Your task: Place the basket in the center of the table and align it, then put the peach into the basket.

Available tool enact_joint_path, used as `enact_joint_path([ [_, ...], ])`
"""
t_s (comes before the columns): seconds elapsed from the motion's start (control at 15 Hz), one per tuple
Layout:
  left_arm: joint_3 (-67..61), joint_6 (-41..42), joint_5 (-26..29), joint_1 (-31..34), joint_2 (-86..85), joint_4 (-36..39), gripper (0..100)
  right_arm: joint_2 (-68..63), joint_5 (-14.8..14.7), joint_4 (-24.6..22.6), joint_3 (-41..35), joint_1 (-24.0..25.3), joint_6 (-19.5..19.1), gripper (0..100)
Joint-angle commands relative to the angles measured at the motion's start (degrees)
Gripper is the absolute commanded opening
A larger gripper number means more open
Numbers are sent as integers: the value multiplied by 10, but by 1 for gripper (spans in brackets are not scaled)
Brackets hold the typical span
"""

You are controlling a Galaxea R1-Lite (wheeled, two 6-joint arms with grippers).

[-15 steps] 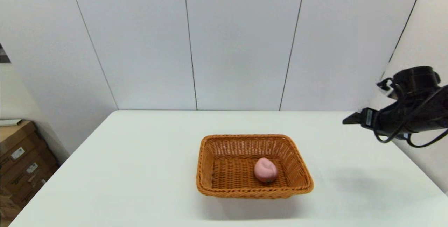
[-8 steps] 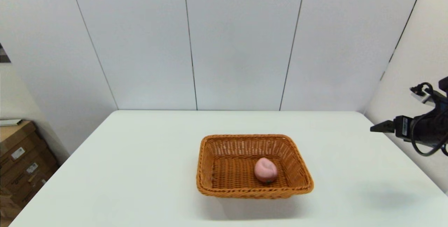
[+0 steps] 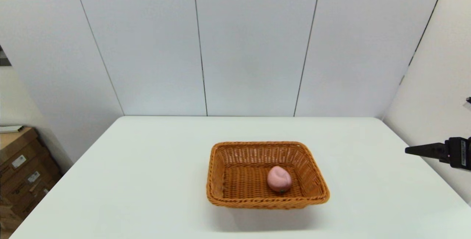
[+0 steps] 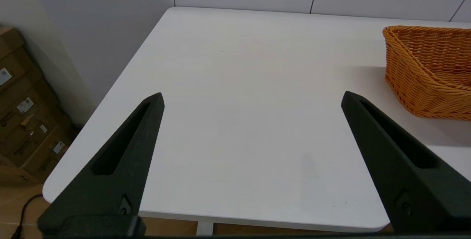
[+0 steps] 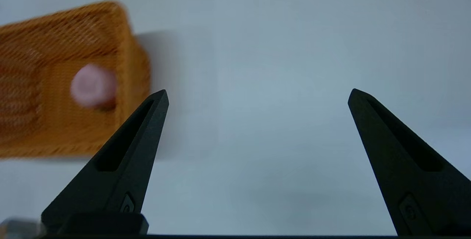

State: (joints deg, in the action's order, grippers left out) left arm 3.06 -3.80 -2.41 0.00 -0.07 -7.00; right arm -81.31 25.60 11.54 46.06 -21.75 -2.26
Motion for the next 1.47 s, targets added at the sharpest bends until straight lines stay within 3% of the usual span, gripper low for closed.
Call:
enact_joint_path([
  [0.07,0,-1,0,0,0,0,100,75,8,23,-16,5,-1,100],
  [0.47,0,-1,0,0,0,0,100,169,2,92,-22,38,0,100],
  [0.67,0,-1,0,0,0,0,100,262,1,132,-68,66,5,100],
  [0.8,0,-1,0,0,0,0,100,331,-47,127,-112,133,43,100],
  [0.93,0,-1,0,0,0,0,100,428,-73,132,-149,189,62,100],
  [1.13,0,-1,0,0,0,0,100,544,-112,124,-200,199,62,100],
  [1.33,0,-1,0,0,0,0,100,649,-173,99,-265,228,55,100],
  [1.47,0,-1,0,0,0,0,100,673,-235,70,-301,239,55,100],
])
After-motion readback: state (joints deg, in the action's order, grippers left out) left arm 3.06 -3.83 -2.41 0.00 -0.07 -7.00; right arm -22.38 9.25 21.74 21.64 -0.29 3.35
